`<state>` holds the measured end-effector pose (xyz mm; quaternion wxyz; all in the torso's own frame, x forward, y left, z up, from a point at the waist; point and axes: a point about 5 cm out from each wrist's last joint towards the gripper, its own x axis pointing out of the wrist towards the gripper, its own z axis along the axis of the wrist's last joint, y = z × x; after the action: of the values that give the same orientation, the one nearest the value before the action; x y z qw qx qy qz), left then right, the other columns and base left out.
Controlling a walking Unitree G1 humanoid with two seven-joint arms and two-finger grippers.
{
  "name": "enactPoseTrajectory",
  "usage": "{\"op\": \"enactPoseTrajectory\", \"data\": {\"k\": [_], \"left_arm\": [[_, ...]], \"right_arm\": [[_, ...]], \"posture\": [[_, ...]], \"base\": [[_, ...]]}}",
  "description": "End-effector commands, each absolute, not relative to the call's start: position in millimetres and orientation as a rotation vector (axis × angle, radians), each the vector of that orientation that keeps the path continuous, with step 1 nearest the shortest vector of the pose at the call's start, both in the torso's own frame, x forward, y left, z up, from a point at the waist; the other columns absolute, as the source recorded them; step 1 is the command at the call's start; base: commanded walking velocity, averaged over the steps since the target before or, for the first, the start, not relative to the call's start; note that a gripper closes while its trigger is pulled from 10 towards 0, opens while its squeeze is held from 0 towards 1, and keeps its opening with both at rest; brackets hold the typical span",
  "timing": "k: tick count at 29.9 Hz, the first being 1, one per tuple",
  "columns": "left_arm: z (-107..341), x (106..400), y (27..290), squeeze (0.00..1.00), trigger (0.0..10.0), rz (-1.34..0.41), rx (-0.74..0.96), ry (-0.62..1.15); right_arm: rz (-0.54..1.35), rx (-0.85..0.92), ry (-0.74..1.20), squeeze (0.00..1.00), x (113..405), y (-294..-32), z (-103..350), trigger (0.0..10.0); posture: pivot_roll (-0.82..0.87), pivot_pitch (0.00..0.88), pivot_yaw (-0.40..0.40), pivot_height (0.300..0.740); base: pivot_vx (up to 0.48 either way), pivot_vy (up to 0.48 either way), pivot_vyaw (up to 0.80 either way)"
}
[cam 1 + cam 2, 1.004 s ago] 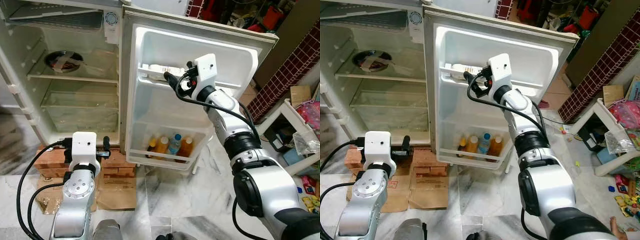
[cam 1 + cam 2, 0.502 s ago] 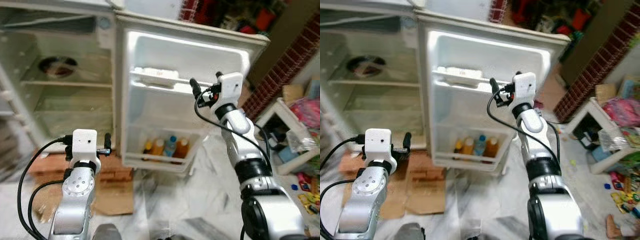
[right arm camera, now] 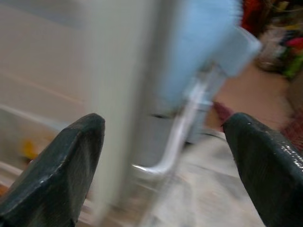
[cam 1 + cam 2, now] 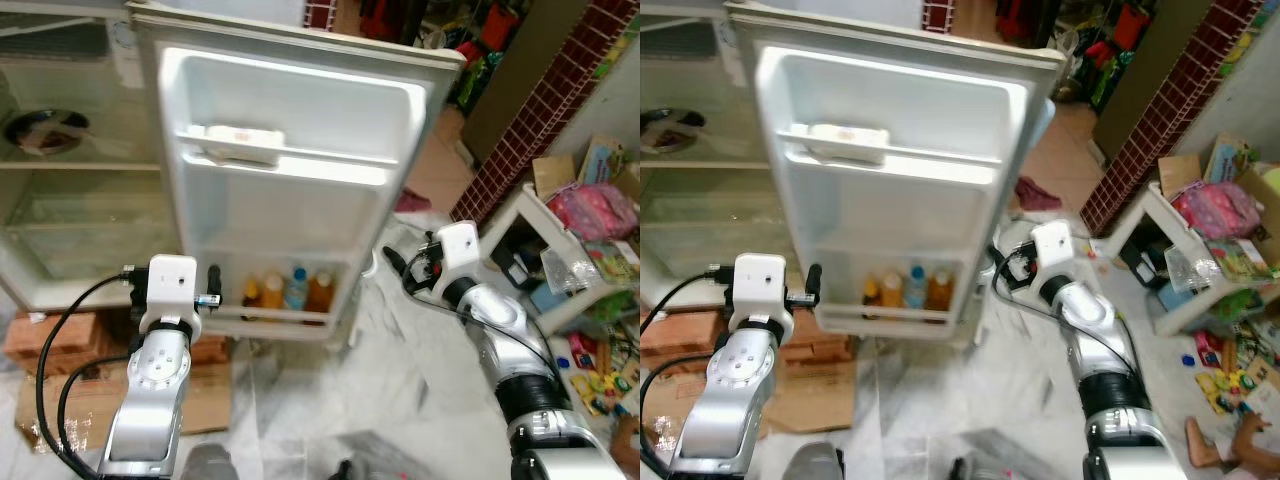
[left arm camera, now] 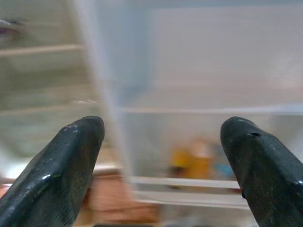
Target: Restocking fridge
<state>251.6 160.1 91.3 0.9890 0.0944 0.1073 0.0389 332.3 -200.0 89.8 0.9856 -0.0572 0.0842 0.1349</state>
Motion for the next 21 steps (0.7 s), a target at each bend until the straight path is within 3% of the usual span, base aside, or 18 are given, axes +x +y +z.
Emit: {"op": "enactPoseTrajectory", "data": {"k": [1, 10, 15, 21], "left_arm": [[92, 252, 160, 0.00, 10.0, 0.078, 0.204, 0.217], [90, 251, 176, 0.00, 10.0, 0.223, 0.199, 0.246], [91, 251, 184, 0.00, 10.0, 0.283, 0.182, 0.249], [92, 252, 188, 0.00, 10.0, 0.323, 0.176, 0.248]], "right_arm": [[0.235, -0.132, 0.137, 0.00, 339, -204, 100, 10.0], [0.184, -0.145, 0.021, 0.00, 362, -195, 129, 10.0], [0.185, -0.122, 0.000, 0.00, 366, -188, 134, 10.0], [0.193, -0.113, -0.014, 0.00, 366, -183, 133, 10.0]], "posture": [[0.15, 0.000, -0.126, 0.740], [0.16, 0.000, -0.125, 0.740], [0.16, 0.000, -0.126, 0.740], [0.16, 0.000, -0.126, 0.740]], "base": [[0.000, -0.469, 0.00], [0.000, -0.467, 0.80], [0.324, -0.344, 0.80], [0.457, 0.000, 0.80]]}}
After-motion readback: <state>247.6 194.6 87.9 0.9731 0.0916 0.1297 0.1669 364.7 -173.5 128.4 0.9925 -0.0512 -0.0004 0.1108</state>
